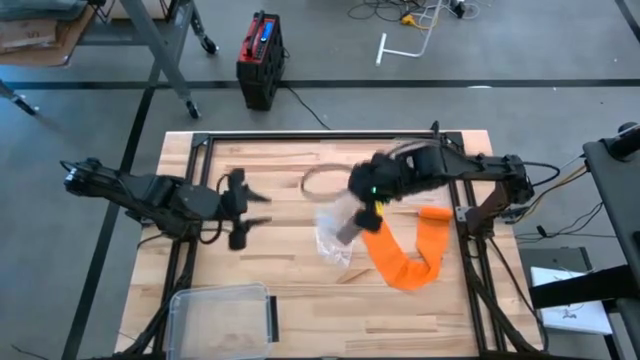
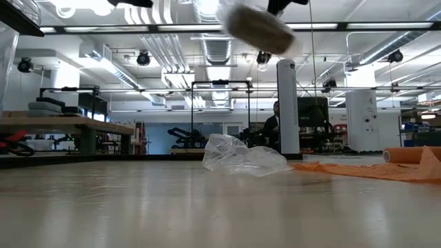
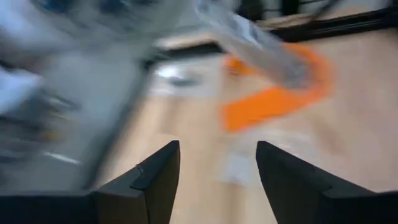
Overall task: Roll bandage
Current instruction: Put the top transparent zip bag into the transparent bin
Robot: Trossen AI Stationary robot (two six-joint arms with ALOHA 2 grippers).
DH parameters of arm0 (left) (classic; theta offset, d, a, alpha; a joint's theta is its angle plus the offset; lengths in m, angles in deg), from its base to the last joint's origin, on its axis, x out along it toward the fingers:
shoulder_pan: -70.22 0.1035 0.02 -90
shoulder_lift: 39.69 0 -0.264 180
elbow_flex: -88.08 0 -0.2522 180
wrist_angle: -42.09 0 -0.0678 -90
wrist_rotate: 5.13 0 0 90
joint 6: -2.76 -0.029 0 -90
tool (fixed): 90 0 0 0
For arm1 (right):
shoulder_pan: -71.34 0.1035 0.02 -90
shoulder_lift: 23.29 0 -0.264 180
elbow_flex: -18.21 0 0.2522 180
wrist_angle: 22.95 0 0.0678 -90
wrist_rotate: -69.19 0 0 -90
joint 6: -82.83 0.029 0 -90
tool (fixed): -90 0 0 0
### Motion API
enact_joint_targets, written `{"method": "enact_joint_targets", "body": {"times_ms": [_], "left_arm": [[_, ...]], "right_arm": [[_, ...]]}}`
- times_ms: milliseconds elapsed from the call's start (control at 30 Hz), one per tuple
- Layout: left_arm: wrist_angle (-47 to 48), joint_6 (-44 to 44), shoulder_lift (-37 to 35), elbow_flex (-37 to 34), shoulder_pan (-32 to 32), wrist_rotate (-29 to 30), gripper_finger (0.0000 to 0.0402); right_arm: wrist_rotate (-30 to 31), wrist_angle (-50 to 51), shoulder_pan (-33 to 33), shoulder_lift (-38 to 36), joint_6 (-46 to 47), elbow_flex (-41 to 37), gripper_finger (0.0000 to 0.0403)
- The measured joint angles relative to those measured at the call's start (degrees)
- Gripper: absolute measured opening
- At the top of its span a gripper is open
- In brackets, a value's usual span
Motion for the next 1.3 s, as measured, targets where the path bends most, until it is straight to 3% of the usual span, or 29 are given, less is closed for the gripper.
{"method": "enact_joint_targets", "body": {"times_ms": [67,133,300,467,600,767,900,1200,1300], "left_arm": [[2.2,5.2,-1.0,-0.1,0.0,-8.7,0.0209],[3.9,8.8,-1.3,-0.2,-0.3,-17.5,0.0216],[12.9,21.2,1.6,3.3,-2.4,-28.9,0.0227],[27.6,33.2,9.0,7.7,-7.0,-29.3,0.0229],[33.8,38.5,15.2,9.1,-11.2,-30.4,0.0225],[34.2,39.3,21.8,14.0,-15.4,-33.6,0.0203],[34.5,40.1,26.2,17.7,-17.4,-30.6,0.019],[35.5,38.0,32.9,15.1,-18.2,-28.0,0.0209],[32.6,32.6,33.7,13.8,-17.1,-23.6,0.0203]], "right_arm": [[-5.7,-1.1,1.3,0.2,-4.4,-0.2,0.0002],[-6.9,-0.9,2.5,0.8,-6.5,-0.4,0.0002],[0.8,-0.6,3.2,0.7,-4.7,-1.7,0.0002],[1.1,-0.6,3.4,0.7,-4.7,-3.6,0.0002],[1.3,-0.6,3.5,0.7,-5.0,-5.4,0.0002],[1.1,-0.3,3.6,0.7,-5.3,-7.5,0.0002],[1.2,-0.3,3.6,0.7,-5.9,-9.0,0.0002],[1.2,-0.5,3.6,0.6,-8.3,-9.4,0.0002],[1.2,-0.9,3.6,0.6,-8.9,-9.4,0.0002]]}}
